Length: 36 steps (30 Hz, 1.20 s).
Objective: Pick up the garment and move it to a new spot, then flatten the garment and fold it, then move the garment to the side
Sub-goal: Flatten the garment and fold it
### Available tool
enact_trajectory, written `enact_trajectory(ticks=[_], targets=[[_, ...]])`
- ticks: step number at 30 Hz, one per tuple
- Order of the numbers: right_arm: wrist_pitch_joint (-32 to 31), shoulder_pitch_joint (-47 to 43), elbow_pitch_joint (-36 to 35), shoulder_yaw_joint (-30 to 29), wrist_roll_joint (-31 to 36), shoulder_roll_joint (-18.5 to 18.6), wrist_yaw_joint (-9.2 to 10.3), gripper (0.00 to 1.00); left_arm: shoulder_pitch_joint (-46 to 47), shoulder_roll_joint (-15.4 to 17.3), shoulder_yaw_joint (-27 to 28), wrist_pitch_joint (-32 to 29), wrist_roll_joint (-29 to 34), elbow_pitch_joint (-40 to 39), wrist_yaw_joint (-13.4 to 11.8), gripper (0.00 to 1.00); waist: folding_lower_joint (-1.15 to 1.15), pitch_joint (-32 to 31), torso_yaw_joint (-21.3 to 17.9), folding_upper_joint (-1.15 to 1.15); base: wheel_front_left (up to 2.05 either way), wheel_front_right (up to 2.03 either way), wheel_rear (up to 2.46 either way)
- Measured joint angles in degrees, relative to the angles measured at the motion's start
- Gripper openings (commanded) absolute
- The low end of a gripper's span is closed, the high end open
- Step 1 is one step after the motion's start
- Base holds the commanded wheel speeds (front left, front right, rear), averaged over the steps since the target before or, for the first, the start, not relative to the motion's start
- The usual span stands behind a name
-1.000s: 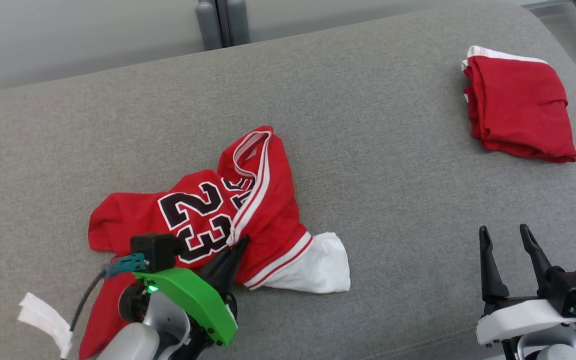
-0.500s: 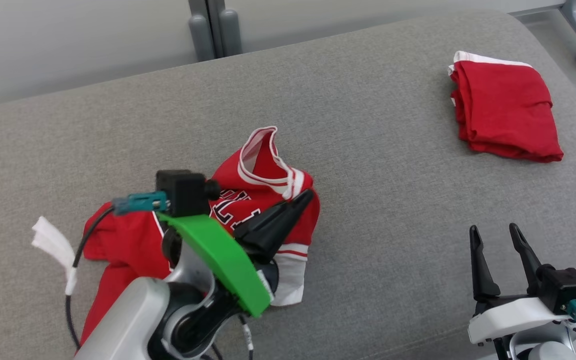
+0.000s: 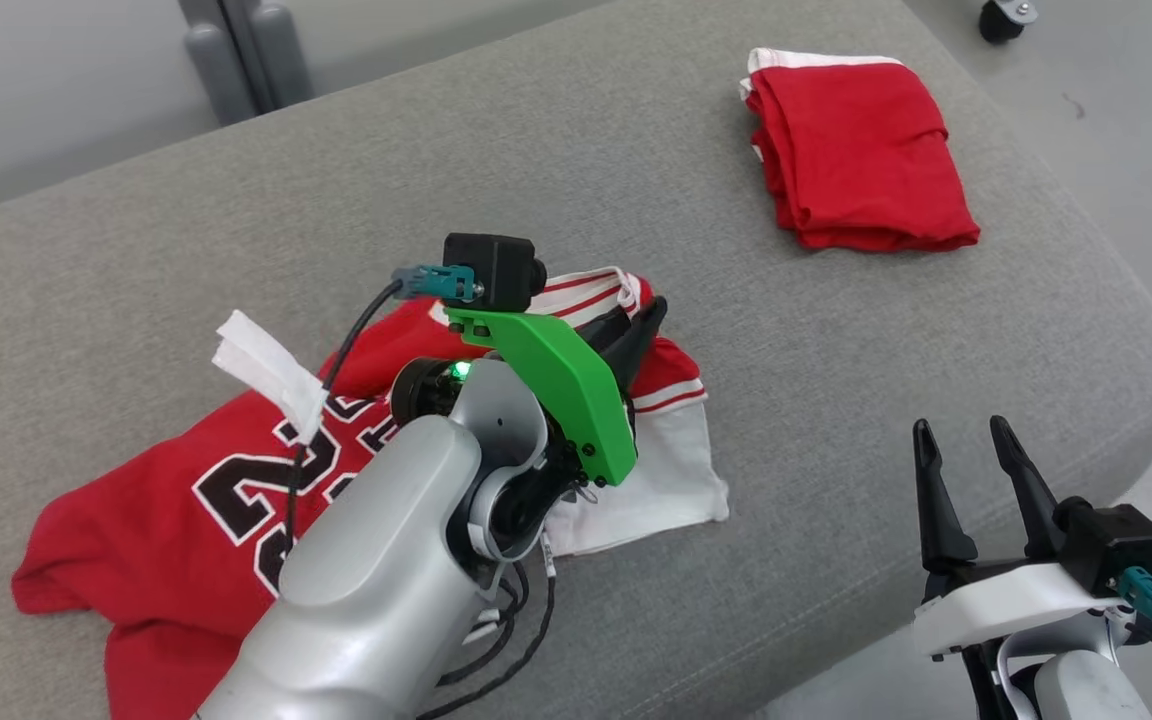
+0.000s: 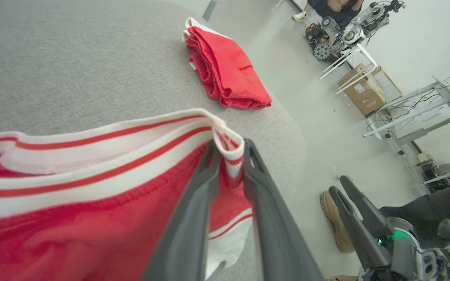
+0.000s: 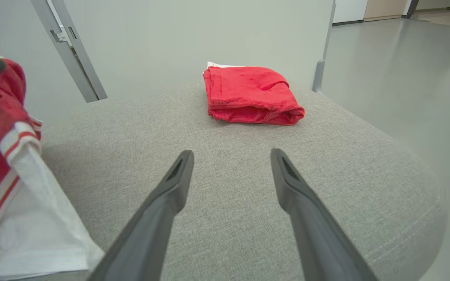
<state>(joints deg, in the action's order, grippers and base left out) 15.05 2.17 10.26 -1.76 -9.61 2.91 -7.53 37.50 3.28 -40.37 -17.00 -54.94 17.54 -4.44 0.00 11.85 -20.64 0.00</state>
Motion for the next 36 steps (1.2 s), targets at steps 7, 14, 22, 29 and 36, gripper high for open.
enact_trajectory(ticks=[7,14,22,29,36], targets=[[0.0,-0.7,-0.4,-2.29,0.69,-0.01,0.0,1.0,4.08,-0.34,-2.67,12.95,6.83,9.17,1.7,1.0,0.0,2.13,-2.27,0.0,0.0,0.0,0.0],[0.01,-2.12,-2.5,-6.35,4.8,-0.08,0.0,1.0,-1.1,2.64,-2.44,26.43,11.65,6.44,1.99,1.0,0.0,1.57,0.51,0.0,0.0,0.0,0.0],[0.0,-4.43,-5.63,-8.69,9.13,-0.09,0.0,1.0,-15.42,7.49,2.87,31.7,11.72,-1.32,-2.07,1.0,0.0,-1.83,6.67,0.0,0.0,0.0,0.0],[0.0,-5.78,-6.68,-8.93,10.4,-0.07,0.0,1.0,-26.08,10.66,12.27,32.04,21.74,-7.25,-4.9,1.0,0.0,-5.17,13.91,0.0,0.0,0.0,0.0],[0.0,-7.42,-5.93,-7.83,10.83,-0.07,0.0,1.0,-37.77,8.23,23.46,32.04,30.41,-9.84,-1.78,1.0,0.0,-7.97,19.23,0.0,0.0,0.0,0.0]])
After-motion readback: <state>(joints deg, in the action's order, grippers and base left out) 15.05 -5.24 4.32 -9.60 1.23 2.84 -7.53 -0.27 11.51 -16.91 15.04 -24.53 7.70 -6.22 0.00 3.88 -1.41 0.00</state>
